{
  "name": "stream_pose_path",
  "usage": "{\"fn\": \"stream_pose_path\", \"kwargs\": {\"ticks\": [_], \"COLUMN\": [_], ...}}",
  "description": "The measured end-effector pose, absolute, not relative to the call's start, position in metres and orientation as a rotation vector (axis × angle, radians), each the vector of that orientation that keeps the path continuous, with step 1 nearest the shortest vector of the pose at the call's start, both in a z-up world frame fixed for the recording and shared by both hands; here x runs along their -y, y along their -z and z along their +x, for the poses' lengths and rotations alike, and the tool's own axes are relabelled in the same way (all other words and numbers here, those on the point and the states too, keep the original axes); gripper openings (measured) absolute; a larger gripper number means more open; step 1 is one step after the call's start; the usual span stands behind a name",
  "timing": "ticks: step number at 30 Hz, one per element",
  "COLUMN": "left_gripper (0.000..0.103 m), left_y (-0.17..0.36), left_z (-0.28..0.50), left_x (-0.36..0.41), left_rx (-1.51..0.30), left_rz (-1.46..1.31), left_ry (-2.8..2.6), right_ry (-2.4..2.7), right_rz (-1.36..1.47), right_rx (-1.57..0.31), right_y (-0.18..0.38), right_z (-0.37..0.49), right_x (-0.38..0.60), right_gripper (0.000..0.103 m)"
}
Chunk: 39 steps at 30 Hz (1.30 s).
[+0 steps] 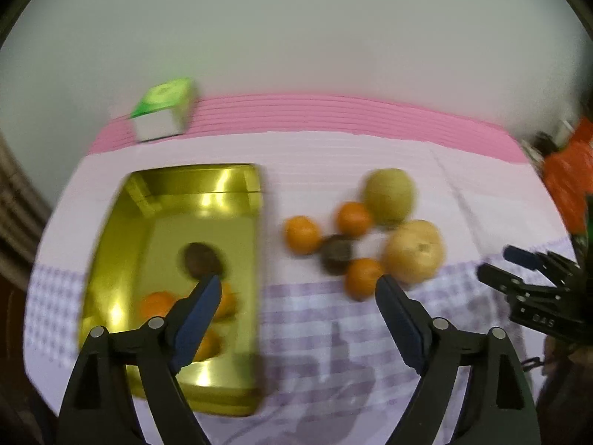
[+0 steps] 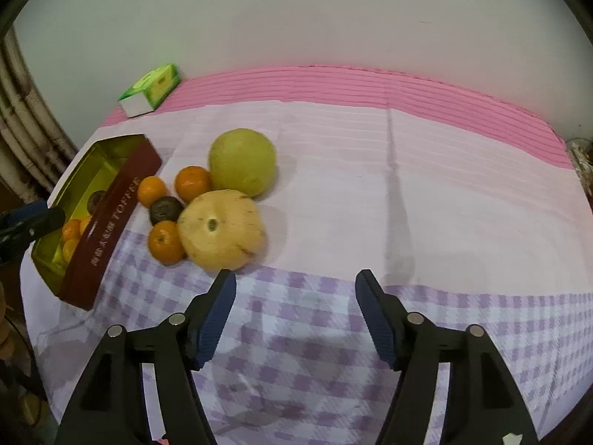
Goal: Organize fruits
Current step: 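Move the left gripper to the fruit cluster and grasp the tan pear, then carry the tan pear with the left gripper over the gold tin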
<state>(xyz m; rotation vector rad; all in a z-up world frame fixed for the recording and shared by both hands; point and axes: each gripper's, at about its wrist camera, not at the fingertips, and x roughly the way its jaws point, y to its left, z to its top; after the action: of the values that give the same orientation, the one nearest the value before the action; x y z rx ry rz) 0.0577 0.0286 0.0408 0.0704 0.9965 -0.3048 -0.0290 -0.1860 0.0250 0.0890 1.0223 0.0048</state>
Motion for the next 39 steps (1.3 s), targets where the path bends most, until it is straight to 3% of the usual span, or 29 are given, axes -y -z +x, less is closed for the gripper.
{"fn": "stream_pose_path", "kwargs": {"ticks": [4,16,29,36,39], "left_gripper": [0.085,0.085,0.084,0.071,0.070], "left_y": [-0.037,-0.010,0.022,0.034,0.034], "left_z": [0.059,0.090,0.111,0.117,0.116], "left_x": [0.010,0.092,0.108,0.110,0.107], "left_rx": [-1.010,-1.121,-1.211,-1.246,-1.247], "left_rz": [0.119,0.147,0.140,0.124,0.105], "left_ry": [0.391,0.453,0.387,0.375,0.377], "right_ry": [0.043,0.190,0.180,0.182,0.184], "right_rz": [0.125,0.181,0.226,0.233,0.232], "right_rx": [-0.998,-0.991,-0.978,-0.976,-0.976], "right_y": [-0.030,-0.024,-0.028,-0.028,-0.028], "right_z": [-0.038,-0.039,-0.038,-0.039,-0.038], "right_x": [0.206,0.257,0.262,0.264,0.264], "right_gripper": [0.073,0.075,0.076,0.076,0.076]}}
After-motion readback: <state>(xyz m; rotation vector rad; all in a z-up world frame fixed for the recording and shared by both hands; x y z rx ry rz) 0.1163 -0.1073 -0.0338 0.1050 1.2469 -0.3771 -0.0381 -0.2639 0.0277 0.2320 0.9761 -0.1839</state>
